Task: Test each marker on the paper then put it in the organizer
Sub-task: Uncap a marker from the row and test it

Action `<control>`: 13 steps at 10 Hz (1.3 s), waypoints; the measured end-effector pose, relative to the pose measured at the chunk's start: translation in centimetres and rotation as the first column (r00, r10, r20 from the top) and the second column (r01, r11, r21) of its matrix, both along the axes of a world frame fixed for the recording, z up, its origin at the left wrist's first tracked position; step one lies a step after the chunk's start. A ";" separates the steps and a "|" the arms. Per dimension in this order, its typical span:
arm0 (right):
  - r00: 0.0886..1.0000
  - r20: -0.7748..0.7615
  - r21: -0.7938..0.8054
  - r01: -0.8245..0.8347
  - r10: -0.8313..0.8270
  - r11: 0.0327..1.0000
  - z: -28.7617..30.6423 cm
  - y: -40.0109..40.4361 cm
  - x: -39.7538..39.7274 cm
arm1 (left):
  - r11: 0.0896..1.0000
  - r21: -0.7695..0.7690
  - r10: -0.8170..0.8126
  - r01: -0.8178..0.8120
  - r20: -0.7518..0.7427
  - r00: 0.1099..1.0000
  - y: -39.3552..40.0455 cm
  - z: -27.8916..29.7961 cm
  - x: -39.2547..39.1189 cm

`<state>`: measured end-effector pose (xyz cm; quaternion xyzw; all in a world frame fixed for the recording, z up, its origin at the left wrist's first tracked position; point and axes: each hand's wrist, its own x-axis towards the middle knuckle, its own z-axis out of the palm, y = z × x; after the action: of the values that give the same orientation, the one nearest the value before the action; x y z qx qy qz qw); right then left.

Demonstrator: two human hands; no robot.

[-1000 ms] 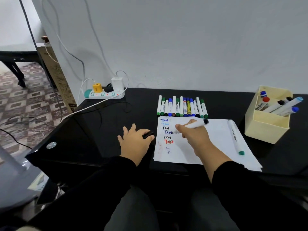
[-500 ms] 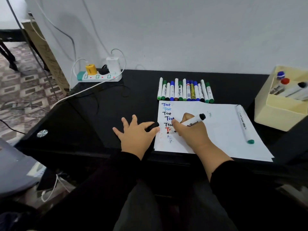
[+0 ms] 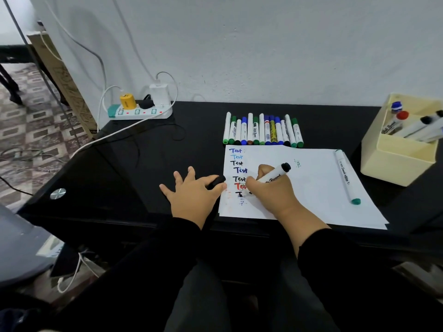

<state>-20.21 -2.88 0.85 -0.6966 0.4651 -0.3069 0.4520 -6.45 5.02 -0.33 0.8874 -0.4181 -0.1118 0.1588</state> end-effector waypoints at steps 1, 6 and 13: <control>0.999 0.032 0.012 0.022 -0.023 1.000 0.1 0.0 -0.2 | 1.000 0.004 -0.003 0.003 0.002 1.000 -0.1 0.0 0.0; 0.993 0.090 -0.013 0.084 -0.082 0.996 0.0 -0.1 -0.5 | 1.000 0.007 -0.008 0.008 0.014 1.000 -0.1 -0.2 0.1; 0.991 0.105 0.001 0.084 -0.083 0.996 -0.2 -0.3 -0.6 | 1.000 0.020 -0.009 0.009 0.009 1.000 -0.1 -0.1 0.1</control>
<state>-20.84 -3.20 0.64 -0.6601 0.4690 -0.3625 0.4614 -6.33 4.95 -0.47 0.8875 -0.4218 -0.1126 0.1475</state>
